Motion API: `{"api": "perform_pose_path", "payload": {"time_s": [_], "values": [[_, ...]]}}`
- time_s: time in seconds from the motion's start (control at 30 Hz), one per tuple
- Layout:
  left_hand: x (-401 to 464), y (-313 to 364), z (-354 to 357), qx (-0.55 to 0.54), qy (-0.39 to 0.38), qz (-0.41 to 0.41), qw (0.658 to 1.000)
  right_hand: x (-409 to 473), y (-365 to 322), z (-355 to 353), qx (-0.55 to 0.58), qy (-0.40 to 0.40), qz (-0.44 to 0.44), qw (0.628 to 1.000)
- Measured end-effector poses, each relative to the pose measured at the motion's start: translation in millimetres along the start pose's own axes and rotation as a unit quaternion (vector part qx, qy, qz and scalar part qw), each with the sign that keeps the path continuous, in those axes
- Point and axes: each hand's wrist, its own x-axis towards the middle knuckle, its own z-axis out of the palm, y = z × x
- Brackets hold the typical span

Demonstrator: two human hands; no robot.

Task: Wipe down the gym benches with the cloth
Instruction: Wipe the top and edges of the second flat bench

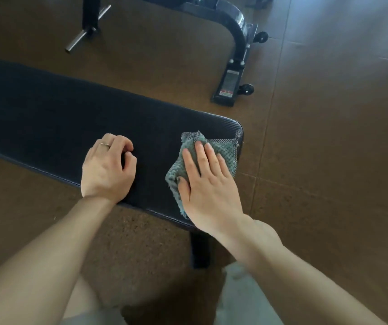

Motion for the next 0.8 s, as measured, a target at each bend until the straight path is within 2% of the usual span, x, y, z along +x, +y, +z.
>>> {"api": "perform_pose_path", "payload": {"time_s": [0.23,0.43,0.6,0.8], "values": [[0.3,-2.6,3.1,0.002,0.012,0.013,1.0,83.8,34.0,-18.8,0.003,0.018,0.02,1.0],[0.0,-4.3,3.4,-0.009,0.017,0.012,1.0,108.6,43.4,-26.8,0.005,0.051,0.09,0.995],[0.9,-4.6,2.9,-0.012,0.019,0.009,1.0,117.5,58.5,-44.9,0.058,0.011,0.162,0.985],[2.4,-3.3,2.8,-0.011,0.012,0.003,1.0,90.8,68.8,-27.7,0.188,0.08,0.244,0.948]]}}
